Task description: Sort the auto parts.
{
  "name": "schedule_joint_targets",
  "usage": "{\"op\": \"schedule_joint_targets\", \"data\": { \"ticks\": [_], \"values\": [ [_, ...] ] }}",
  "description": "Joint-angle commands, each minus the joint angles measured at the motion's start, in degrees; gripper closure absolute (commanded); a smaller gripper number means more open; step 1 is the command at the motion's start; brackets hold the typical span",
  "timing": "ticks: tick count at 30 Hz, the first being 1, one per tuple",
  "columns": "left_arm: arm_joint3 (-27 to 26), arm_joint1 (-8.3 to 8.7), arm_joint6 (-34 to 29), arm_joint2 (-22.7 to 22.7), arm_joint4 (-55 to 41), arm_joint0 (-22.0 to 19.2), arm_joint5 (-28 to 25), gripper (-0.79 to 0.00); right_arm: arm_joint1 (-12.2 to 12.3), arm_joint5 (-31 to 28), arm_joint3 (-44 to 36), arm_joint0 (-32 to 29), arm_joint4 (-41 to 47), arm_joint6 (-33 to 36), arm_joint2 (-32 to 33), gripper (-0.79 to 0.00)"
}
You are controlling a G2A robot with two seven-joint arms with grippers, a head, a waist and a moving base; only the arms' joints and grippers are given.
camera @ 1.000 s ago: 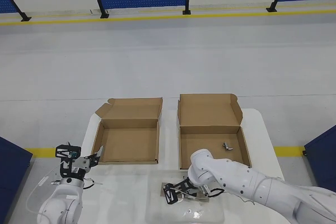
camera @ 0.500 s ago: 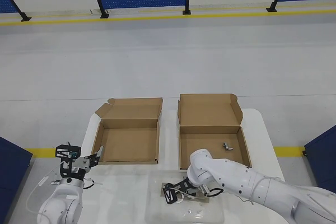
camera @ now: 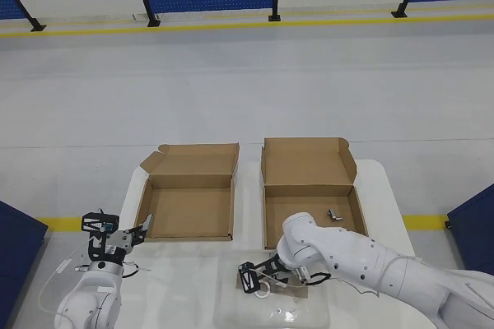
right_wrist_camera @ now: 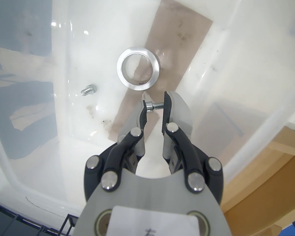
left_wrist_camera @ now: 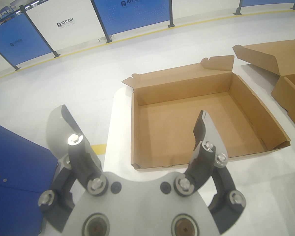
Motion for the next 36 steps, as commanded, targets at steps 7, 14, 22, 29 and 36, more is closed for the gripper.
{"op": "schedule_joint_targets", "data": {
  "ticks": [7,14,22,29,36],
  "values": [
    [0.0,0.00,0.0,0.0,0.0,0.0,0.0,-0.785,1.9,0.6,-2.8,-0.7,2.3,0.6,2.2,0.000],
    [0.0,0.00,0.0,0.0,0.0,0.0,0.0,-0.785,1.9,0.6,-2.8,-0.7,2.3,0.6,2.2,0.000],
    [0.0,0.00,0.0,0.0,0.0,0.0,0.0,-0.785,4.7,-5.2,-0.6,-1.4,6.6,-7.0,7.8,0.000],
    [0.0,0.00,0.0,0.0,0.0,0.0,0.0,-0.785,9.8,-13.4,0.5,-4.3,13.9,-15.5,13.9,0.000],
    [0.0,0.00,0.0,0.0,0.0,0.0,0.0,-0.785,14.1,-13.4,-2.9,-5.9,19.0,-19.8,13.6,0.000]
  ]
}}
